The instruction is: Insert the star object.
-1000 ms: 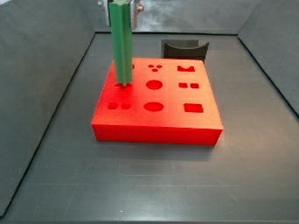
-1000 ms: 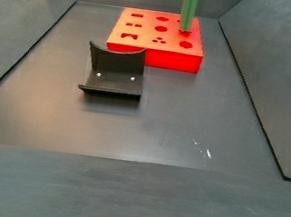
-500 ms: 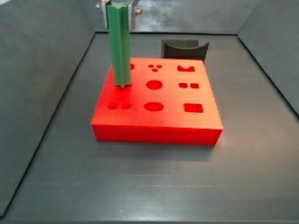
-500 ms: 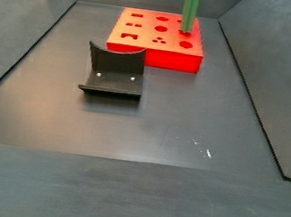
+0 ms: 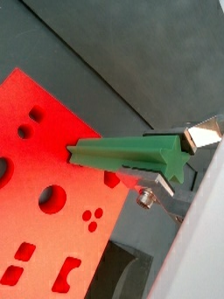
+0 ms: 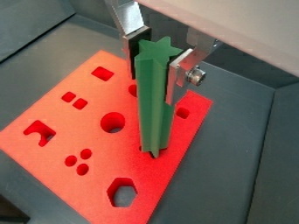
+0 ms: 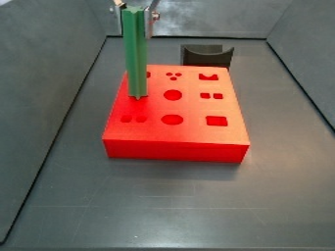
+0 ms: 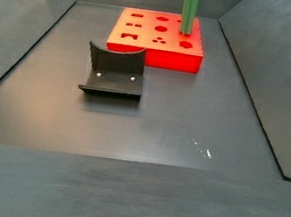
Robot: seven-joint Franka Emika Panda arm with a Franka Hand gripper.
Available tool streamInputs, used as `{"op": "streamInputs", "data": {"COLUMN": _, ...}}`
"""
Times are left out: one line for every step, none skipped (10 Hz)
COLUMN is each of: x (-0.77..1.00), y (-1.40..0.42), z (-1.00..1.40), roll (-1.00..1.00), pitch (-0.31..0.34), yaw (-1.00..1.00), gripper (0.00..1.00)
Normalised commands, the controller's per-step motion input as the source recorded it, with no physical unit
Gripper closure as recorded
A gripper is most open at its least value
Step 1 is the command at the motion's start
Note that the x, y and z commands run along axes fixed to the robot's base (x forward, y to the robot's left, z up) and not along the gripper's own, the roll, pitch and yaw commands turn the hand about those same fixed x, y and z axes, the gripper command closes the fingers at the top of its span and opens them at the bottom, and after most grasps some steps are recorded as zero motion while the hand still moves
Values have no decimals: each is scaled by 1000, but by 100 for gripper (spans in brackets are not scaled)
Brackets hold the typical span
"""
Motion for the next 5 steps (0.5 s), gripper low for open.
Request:
{"op": "streamInputs", "data": {"x": 0, "y": 0, "z": -51, "roll": 57, "pitch": 0, "yaw": -234, "gripper": 100}}
{"op": "streamInputs", "data": {"x": 63, "y": -31, "z": 0, "roll": 17, "pitch": 0, "yaw": -183, "gripper": 100}}
{"op": "streamInputs", "data": {"x": 83, "y": -57, "z": 0, "roll": 0, "pitch": 0, "yaw": -180, "gripper": 100}}
{"op": "streamInputs", "data": {"x": 57, "y": -46, "z": 0, "roll": 0, "pitch": 0, "yaw": -174, "gripper": 100}}
{"op": "streamInputs", "data": {"x": 63, "y": -34, "z": 0, "roll": 0, "pitch": -4, "yaw": -166, "gripper": 100}}
